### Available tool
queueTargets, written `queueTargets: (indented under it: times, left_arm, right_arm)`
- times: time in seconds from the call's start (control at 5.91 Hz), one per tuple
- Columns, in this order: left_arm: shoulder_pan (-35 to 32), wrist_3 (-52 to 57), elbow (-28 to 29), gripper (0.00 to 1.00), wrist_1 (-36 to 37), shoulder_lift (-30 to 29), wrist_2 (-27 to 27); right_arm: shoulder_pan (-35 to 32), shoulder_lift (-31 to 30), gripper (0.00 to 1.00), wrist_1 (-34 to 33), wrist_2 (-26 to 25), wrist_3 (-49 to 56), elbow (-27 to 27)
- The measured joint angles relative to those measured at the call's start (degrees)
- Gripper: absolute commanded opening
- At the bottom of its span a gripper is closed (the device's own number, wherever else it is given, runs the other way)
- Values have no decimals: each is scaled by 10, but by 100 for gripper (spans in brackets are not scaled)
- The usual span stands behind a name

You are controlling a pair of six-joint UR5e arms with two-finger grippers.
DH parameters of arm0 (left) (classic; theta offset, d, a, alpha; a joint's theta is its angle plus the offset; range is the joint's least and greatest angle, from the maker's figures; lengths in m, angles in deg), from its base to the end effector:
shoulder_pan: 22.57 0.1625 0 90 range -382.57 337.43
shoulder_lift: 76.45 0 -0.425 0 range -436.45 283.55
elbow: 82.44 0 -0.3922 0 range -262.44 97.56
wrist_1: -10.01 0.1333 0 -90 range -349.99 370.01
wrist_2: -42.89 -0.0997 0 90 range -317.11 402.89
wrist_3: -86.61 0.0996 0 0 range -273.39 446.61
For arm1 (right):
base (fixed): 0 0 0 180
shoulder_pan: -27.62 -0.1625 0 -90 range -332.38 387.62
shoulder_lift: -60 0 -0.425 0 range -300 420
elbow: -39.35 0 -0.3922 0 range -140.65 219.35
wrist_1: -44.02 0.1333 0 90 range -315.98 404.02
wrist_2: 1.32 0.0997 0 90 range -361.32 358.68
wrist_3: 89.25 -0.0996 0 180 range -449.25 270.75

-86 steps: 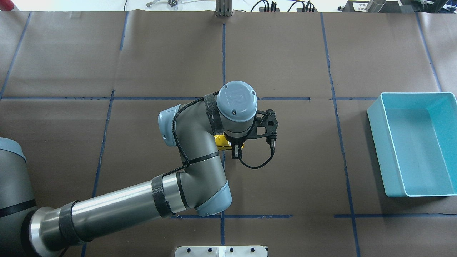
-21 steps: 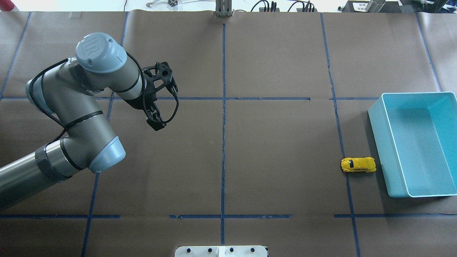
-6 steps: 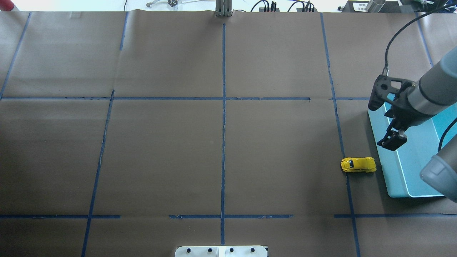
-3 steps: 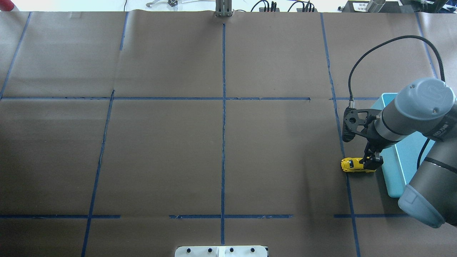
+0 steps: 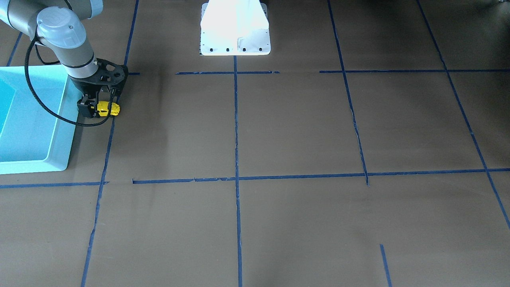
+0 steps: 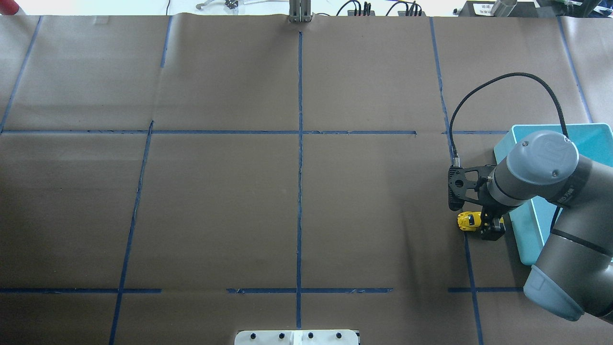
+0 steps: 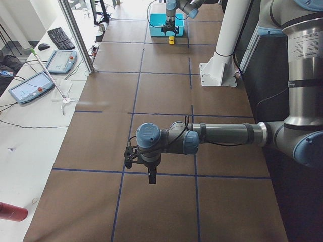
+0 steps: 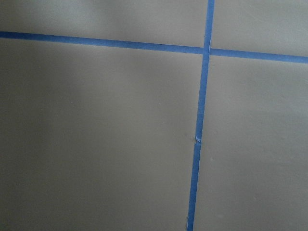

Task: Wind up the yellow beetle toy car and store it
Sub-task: 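Close the right gripper on the yellow car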

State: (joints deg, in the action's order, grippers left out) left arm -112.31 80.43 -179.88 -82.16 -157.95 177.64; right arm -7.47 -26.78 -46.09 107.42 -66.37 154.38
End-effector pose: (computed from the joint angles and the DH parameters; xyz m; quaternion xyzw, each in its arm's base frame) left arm -0.0612 -0.4306 0.6589 -0.0124 0.3806 -0.0441 0.9236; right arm -0.3523 -0.3713 0.4373 0.1870 -0.2180 -0.6317 0.7200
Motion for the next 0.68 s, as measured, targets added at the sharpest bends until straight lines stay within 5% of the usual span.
queueTargets:
  times: [0.68]
  left_arm:
    - [-1, 2, 0, 100, -2, -2, 1]
  right_arm:
    - [21, -12, 100, 25, -32, 6, -32]
